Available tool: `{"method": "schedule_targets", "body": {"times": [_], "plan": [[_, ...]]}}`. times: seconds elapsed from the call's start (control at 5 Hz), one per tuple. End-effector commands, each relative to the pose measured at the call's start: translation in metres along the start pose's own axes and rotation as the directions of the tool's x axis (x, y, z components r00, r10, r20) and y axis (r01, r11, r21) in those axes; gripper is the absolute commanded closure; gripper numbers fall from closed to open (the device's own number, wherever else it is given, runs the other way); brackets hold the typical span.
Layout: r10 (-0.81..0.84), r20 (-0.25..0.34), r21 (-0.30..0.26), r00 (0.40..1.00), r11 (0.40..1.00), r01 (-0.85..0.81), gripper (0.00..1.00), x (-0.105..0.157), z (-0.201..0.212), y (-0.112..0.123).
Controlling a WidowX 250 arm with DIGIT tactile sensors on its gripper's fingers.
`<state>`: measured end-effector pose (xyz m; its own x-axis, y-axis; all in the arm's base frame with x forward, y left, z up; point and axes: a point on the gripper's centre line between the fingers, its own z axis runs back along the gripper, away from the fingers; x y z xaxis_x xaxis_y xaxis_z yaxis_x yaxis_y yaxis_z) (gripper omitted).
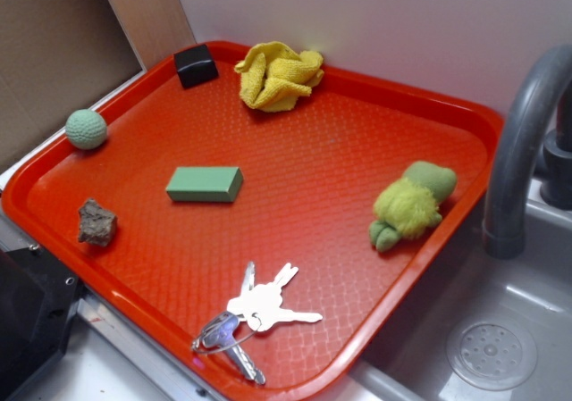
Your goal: Grab the yellow cloth.
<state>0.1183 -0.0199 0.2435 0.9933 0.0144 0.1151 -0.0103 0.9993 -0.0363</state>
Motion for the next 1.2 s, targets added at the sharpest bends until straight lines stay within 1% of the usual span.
{"method": "schedule_targets", "body": {"times": [0.0,0.2,0.4,0.6,1.0], "plan": [[0.000,0.000,0.000,1.000,1.000,0.000,0.00,0.000,0.000,0.000],[0.075,0.063,0.148,0.995,0.985,-0.084,0.00,0.036,-0.042,0.018],[-0.011,0.155,0.057,0.988,0.998,0.003,0.00,0.066,-0.046,0.034],[-0.080,0.165,0.003,0.983,0.997,0.080,0.00,0.096,-0.070,0.046],[-0.080,0.165,0.003,0.983,0.997,0.080,0.00,0.096,-0.070,0.046]]}}
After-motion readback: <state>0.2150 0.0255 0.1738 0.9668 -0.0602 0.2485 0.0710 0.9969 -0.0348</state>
